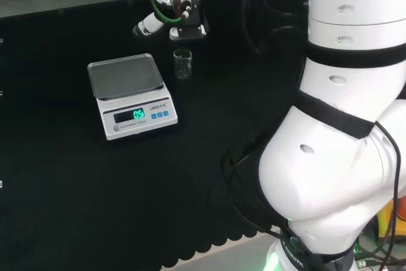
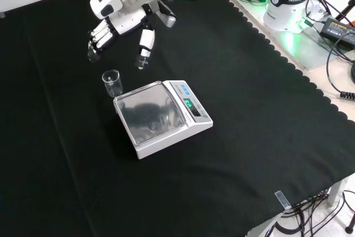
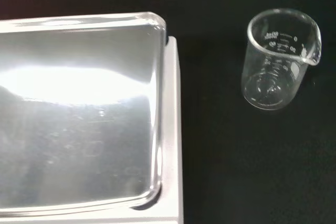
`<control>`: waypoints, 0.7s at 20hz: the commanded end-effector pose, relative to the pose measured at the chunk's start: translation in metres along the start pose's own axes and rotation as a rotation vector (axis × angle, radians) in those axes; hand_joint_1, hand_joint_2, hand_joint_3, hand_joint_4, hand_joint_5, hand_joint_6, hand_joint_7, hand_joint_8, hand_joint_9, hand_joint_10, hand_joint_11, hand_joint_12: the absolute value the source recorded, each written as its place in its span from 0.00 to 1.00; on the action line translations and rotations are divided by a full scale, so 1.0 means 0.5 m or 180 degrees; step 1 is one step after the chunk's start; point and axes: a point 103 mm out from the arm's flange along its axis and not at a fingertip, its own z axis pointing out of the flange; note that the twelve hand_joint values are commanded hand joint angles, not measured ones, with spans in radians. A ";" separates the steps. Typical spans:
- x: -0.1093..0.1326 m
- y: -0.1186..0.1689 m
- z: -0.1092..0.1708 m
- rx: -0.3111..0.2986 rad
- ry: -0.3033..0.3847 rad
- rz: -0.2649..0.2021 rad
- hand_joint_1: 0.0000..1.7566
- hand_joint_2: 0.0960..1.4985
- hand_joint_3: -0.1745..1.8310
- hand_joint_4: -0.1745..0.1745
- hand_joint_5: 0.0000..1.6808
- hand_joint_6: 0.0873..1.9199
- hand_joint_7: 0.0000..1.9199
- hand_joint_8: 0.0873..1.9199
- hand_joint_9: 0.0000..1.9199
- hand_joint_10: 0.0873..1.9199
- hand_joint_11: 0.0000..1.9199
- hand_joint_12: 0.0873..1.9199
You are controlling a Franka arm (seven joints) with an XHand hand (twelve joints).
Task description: Pick up the beaker.
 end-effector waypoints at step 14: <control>-0.125 0.090 0.079 0.0207 0.0062 0.0067 0.30 0.56 0.25 0.16 0.13 0.00 0.00 0.30 0.00 0.40 0.13 0.71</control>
